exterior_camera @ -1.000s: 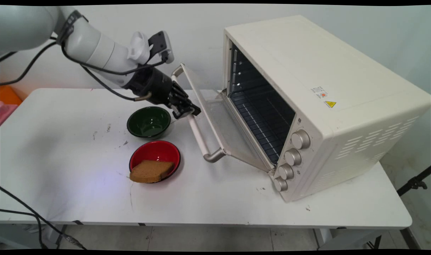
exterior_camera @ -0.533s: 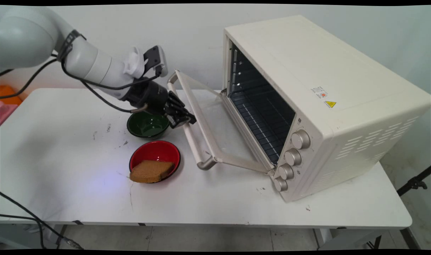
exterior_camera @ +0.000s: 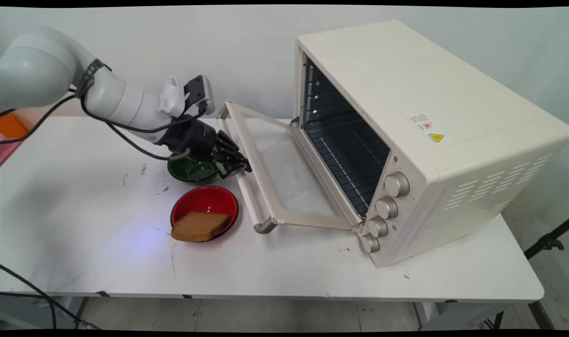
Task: Open the oven
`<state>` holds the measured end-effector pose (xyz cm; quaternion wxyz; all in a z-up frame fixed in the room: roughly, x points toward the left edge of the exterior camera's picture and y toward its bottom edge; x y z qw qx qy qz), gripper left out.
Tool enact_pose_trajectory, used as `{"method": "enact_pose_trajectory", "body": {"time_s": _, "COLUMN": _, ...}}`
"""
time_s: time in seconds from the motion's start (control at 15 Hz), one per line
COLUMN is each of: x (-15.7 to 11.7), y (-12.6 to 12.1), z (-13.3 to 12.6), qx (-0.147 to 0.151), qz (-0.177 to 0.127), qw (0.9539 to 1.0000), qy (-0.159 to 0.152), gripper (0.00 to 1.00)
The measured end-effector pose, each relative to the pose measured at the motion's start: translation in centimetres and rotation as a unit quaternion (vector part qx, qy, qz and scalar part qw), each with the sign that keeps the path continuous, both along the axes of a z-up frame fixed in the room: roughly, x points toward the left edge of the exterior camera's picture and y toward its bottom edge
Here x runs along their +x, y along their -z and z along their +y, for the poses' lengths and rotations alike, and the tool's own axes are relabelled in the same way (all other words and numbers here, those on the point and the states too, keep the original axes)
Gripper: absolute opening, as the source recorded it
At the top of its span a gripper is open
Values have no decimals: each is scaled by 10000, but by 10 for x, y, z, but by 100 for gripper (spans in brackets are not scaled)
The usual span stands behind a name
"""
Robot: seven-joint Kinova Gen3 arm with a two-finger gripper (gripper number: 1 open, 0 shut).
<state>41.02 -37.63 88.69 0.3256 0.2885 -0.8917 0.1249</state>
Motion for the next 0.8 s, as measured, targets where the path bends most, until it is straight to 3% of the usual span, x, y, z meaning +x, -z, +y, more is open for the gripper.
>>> {"method": "enact_pose_trajectory", "body": {"time_s": 0.8, "x": 12, "y": 11, "z": 30, "qx": 75, "qz": 69, "qw": 9999, "qy": 19, "gripper": 0}}
